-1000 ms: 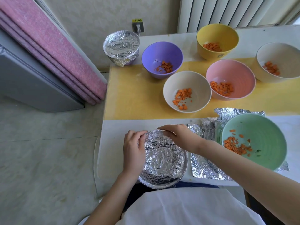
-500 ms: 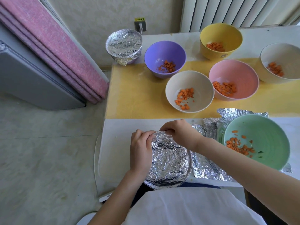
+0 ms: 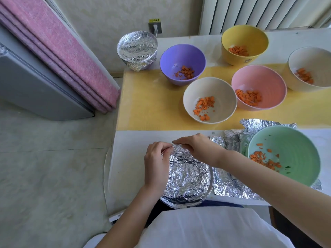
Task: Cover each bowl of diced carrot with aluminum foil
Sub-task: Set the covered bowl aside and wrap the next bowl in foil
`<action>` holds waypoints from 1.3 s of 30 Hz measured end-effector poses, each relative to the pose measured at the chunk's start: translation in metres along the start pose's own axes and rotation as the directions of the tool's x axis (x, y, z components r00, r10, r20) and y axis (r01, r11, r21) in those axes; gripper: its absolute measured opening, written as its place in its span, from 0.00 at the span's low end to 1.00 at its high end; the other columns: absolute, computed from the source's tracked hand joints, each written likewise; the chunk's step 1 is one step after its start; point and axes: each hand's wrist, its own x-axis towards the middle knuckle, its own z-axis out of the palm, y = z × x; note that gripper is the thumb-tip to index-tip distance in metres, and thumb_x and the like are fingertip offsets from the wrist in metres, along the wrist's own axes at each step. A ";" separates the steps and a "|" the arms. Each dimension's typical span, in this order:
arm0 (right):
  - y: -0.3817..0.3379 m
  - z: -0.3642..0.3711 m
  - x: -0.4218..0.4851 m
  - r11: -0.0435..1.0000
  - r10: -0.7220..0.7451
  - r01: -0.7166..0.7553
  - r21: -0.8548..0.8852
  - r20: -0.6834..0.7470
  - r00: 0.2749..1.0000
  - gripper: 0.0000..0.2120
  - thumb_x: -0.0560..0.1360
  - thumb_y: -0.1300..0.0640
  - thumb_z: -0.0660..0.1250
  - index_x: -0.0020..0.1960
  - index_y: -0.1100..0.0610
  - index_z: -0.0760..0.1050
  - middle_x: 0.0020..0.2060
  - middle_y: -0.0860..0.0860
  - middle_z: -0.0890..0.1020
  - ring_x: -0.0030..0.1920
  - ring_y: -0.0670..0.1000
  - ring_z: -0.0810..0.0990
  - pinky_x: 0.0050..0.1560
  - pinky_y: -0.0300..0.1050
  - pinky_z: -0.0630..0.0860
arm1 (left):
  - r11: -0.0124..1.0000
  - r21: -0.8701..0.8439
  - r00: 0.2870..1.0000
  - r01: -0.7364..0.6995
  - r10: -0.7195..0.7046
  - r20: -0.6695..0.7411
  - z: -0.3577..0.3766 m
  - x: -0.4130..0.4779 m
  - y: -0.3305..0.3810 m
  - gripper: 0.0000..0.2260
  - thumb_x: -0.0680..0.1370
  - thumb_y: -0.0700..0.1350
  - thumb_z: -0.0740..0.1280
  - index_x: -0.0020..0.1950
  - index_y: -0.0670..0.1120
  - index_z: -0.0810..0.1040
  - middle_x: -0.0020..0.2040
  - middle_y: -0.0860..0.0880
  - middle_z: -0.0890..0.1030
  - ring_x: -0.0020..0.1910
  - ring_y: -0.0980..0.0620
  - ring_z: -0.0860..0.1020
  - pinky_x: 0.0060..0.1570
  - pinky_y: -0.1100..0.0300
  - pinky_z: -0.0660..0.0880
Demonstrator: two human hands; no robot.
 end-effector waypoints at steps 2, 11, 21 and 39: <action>0.001 0.000 -0.001 1.000 -0.004 0.004 0.011 0.011 1.000 0.17 0.77 0.67 0.60 0.61 0.53 0.78 0.51 0.51 0.84 0.50 0.53 0.81 0.50 0.53 0.76 | 1.000 0.002 1.000 -0.017 0.017 0.005 0.001 0.000 0.002 0.04 0.72 0.35 0.71 0.43 0.44 0.80 0.39 0.57 0.75 0.43 0.51 0.77 0.44 0.62 0.72; 0.004 0.005 0.003 0.998 0.019 -0.014 -0.058 0.098 0.995 0.31 0.70 0.76 0.55 0.65 0.50 0.73 0.55 0.51 0.81 0.55 0.51 0.79 0.52 0.51 0.77 | 1.000 0.000 1.000 -0.001 0.001 0.005 0.002 -0.001 0.001 0.04 0.72 0.35 0.71 0.43 0.44 0.80 0.39 0.55 0.76 0.43 0.51 0.77 0.43 0.61 0.72; -0.006 0.003 0.001 0.995 0.035 -0.039 0.092 0.051 0.998 0.14 0.80 0.62 0.57 0.64 0.57 0.74 0.58 0.53 0.80 0.58 0.53 0.77 0.56 0.39 0.69 | 1.000 0.024 1.000 0.012 -0.011 -0.018 -0.002 -0.004 -0.005 0.05 0.75 0.36 0.68 0.44 0.45 0.75 0.40 0.53 0.75 0.44 0.52 0.73 0.44 0.61 0.70; -0.015 0.008 -0.006 0.986 0.008 -0.007 -0.164 0.007 1.000 0.28 0.71 0.73 0.55 0.68 0.55 0.67 0.58 0.52 0.78 0.49 0.53 0.79 0.41 0.42 0.69 | 0.997 0.060 0.992 0.047 -0.053 0.118 -0.006 0.002 -0.006 0.04 0.77 0.37 0.65 0.48 0.42 0.79 0.33 0.54 0.77 0.29 0.62 0.72 0.31 0.75 0.63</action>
